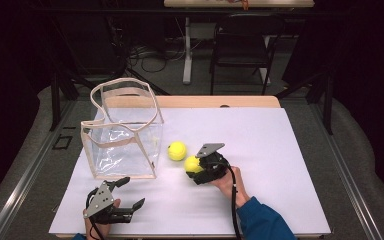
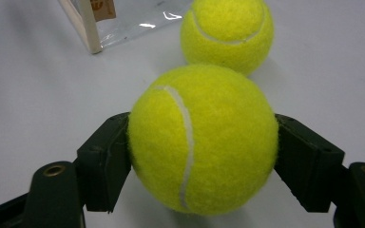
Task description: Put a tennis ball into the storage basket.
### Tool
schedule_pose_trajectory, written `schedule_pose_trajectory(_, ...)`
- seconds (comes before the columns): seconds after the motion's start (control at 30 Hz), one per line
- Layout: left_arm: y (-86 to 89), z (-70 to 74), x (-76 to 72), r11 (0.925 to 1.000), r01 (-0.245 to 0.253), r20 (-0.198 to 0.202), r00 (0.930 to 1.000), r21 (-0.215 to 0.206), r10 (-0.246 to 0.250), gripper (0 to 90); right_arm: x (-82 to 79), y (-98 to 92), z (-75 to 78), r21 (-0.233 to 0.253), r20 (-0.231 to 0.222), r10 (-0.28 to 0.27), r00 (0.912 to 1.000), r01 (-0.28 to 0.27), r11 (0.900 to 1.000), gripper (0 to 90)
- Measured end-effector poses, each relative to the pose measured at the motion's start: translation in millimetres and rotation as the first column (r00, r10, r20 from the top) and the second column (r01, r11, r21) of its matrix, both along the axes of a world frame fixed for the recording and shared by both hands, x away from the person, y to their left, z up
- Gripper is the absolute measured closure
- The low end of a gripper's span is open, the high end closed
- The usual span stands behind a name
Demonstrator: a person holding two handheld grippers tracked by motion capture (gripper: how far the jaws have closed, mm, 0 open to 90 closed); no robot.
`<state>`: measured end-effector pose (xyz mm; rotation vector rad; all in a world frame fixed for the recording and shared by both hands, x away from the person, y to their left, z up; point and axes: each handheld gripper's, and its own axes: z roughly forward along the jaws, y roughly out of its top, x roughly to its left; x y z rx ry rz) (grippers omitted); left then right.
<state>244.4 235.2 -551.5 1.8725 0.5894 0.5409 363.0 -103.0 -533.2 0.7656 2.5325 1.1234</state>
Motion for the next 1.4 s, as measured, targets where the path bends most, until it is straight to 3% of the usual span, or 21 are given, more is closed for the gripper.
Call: schedule_pose_trajectory(1.4,0.3,0.5,-1.1,1.0,-0.005,0.009,0.9999,-0.002,0.005,16.0,-8.5,-10.5,24.0,0.064,0.078,-0.019,0.9968,0.014,0.998,25.6)
